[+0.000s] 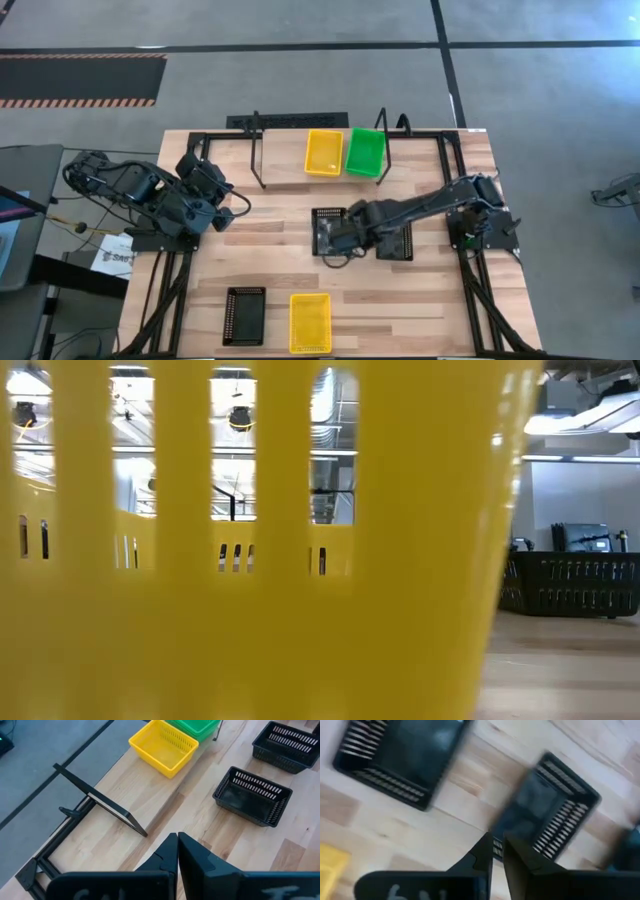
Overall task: Stack baskets on shelf by color
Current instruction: Put the right black bin on the shelf
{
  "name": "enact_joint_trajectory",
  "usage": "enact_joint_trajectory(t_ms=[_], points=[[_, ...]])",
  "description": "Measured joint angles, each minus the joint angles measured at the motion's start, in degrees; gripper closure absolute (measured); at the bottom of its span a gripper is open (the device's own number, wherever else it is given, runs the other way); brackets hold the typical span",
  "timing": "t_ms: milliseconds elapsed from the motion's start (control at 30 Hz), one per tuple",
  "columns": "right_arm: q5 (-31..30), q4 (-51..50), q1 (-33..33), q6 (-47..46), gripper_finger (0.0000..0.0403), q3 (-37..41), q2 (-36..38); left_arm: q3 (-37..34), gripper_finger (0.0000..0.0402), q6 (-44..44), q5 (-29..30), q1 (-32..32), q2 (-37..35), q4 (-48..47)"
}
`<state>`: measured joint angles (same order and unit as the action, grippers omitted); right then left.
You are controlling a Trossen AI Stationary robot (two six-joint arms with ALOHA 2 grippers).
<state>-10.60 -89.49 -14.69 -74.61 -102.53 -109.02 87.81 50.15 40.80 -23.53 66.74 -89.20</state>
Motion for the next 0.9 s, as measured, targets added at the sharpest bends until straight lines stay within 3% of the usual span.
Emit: enact_joint_trajectory(t_ms=[333,600,900], points=[[6.89,-0.49,-4.62,-23.47,0.0298,13.62,1.24,0.0,0.0402,-1.85,-0.18,0.0,0.0,0.0],[16.29,1.0,-6.83,-28.82,0.0257,25.17,3.02,0.0,0.0401,-4.1,-1.57,0.0,0.0,-0.03],[10.62,19.93,-6.54,-38.26,0.0249,45.14,17.5,0.0,0.0401,-2.61,-1.53,0.0,0.0,0.02]])
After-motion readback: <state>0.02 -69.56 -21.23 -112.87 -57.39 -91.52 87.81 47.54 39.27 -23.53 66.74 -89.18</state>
